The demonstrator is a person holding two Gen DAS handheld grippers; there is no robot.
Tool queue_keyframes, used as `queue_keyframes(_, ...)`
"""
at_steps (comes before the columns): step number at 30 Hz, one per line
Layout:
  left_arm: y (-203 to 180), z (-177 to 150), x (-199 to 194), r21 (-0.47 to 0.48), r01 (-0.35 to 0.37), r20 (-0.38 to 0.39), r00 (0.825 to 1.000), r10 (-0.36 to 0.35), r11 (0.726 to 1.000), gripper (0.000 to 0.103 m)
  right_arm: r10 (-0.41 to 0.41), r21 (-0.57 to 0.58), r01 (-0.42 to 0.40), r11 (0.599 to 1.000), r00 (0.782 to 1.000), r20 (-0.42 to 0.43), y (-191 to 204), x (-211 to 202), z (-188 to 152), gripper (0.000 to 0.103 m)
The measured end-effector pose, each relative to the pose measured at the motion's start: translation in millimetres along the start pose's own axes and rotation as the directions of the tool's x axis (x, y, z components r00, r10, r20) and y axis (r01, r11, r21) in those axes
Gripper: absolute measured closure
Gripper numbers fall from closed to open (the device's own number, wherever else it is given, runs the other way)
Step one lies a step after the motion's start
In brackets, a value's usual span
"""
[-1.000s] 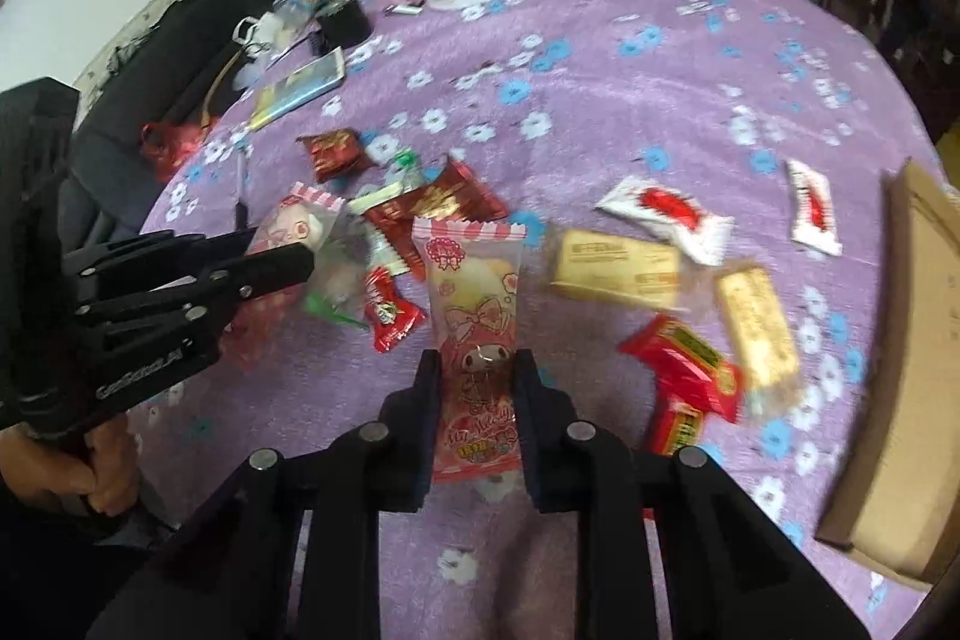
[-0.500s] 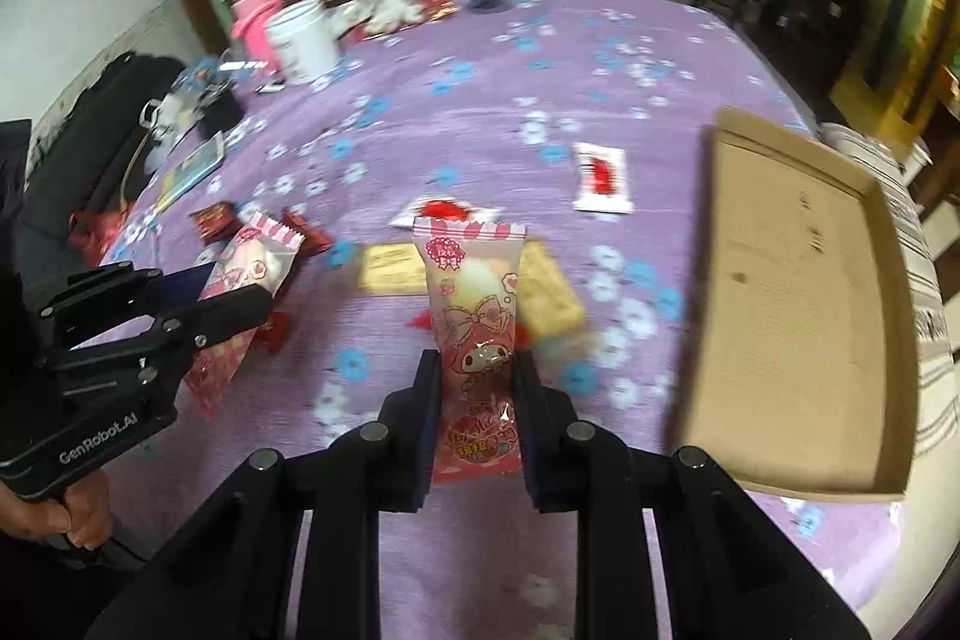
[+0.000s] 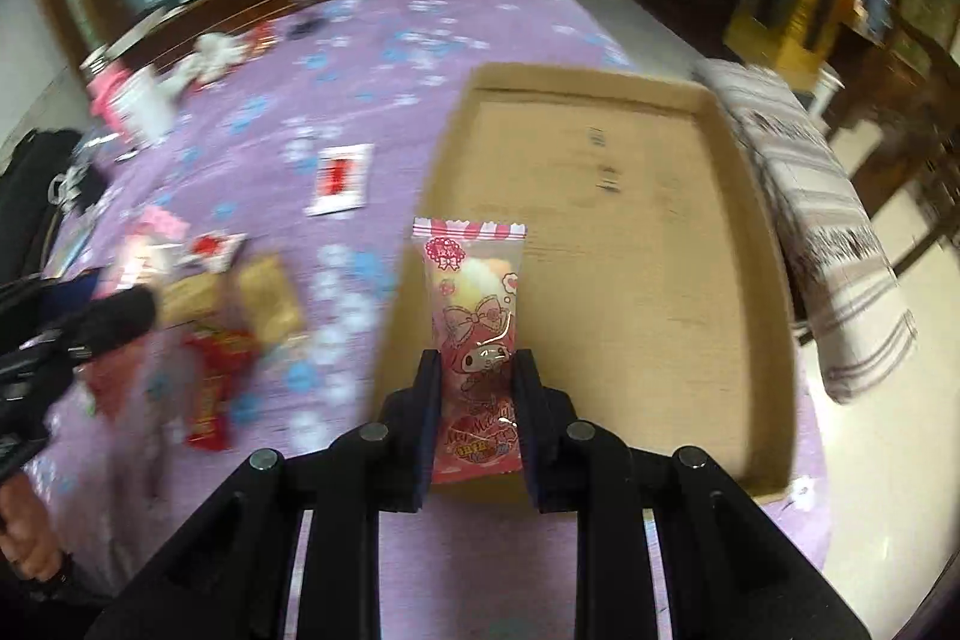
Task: Organize snacks
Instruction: 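Carry the pink candy bar with the right gripper into the tray, then release the pink bar into the tray with the right gripper while the left places another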
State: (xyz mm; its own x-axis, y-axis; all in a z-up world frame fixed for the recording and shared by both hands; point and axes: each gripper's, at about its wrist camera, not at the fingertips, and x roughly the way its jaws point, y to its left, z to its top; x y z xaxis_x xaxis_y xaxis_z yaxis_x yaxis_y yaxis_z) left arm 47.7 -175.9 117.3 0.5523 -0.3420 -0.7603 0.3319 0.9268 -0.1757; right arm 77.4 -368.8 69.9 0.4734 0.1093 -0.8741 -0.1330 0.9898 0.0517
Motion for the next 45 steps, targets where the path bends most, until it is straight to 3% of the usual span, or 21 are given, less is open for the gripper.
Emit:
queue_keyframes(6,-18.1,8.5,15.3,0.019,0.007,-0.017,1.0,-0.006,1.0,0.08,0.025,0.022,-0.023,0.999,0.997,-0.077,-22.5,22.3,-16.1,0.081)
queue_keyframes(16,-36.5,20.0,31.0,0.048,0.027,-0.041,0.999,-0.025,0.998,0.08,0.125,0.034,-0.121,0.992,0.979,-0.162,-24.6,6.5,-41.2,0.081)
queue_keyframes(24,-46.4,59.4,77.6,0.007,0.08,-0.099,0.992,-0.079,0.997,0.08,0.126,0.101,-0.118,0.988,0.989,-0.078,-50.8,1.7,27.4,0.081)
queue_keyframes(30,-49.1,87.0,129.1,-0.021,0.064,-0.142,0.988,-0.067,0.998,0.08,0.124,0.105,-0.113,0.988,0.986,-0.109,-58.4,38.8,76.5,0.081)
queue_keyframes(37,-39.8,97.2,177.8,-0.054,0.017,-0.188,0.982,-0.027,0.998,0.08,0.078,0.109,-0.062,0.992,0.985,-0.152,-71.5,85.5,103.1,0.081)
queue_keyframes(45,-45.0,92.5,193.7,-0.026,-0.013,-0.195,0.981,0.008,1.0,0.08,0.057,0.104,-0.04,0.994,0.985,-0.162,-79.3,105.7,116.9,0.08)
